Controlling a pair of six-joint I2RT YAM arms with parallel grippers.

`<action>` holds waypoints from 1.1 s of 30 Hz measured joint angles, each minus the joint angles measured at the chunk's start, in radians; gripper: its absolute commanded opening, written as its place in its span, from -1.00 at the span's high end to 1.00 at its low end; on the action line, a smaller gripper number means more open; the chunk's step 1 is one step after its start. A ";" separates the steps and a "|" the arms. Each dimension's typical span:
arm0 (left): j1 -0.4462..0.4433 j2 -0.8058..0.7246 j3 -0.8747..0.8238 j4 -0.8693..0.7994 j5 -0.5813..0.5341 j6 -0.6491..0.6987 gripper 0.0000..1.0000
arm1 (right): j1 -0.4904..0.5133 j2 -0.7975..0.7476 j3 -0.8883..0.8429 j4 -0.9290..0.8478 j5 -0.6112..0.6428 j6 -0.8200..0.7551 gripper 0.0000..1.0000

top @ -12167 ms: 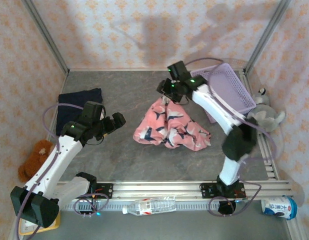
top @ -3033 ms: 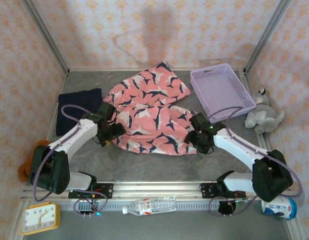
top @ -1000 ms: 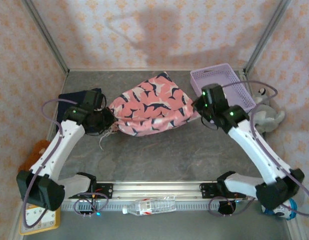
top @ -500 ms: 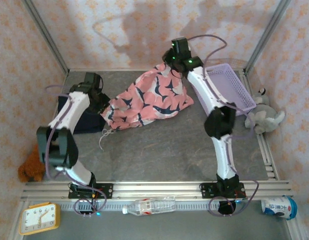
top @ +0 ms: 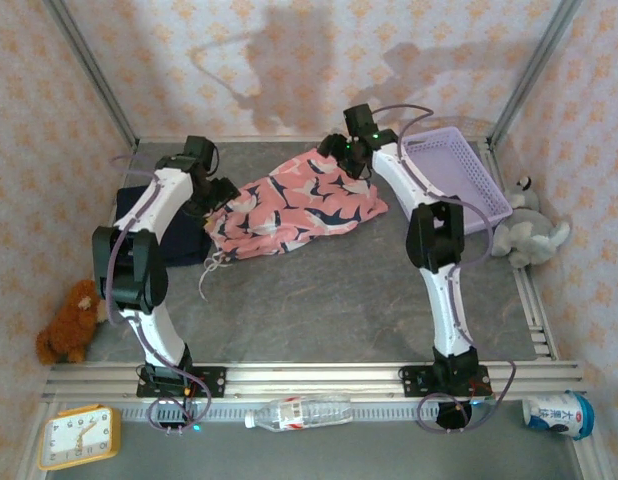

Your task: Fold and stack the mixed laundry pile

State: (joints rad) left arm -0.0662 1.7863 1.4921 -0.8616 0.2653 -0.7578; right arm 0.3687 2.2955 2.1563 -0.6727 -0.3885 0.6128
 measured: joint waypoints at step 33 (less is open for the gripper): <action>-0.184 -0.272 -0.554 0.132 0.069 0.139 -0.60 | 0.036 -0.793 -1.337 0.061 0.211 0.075 0.02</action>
State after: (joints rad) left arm -0.2501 1.5146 0.9382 -0.7292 0.3340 -0.6189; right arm 0.4049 1.5021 0.8188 -0.6117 -0.1780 0.6880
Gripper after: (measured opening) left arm 0.791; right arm 0.489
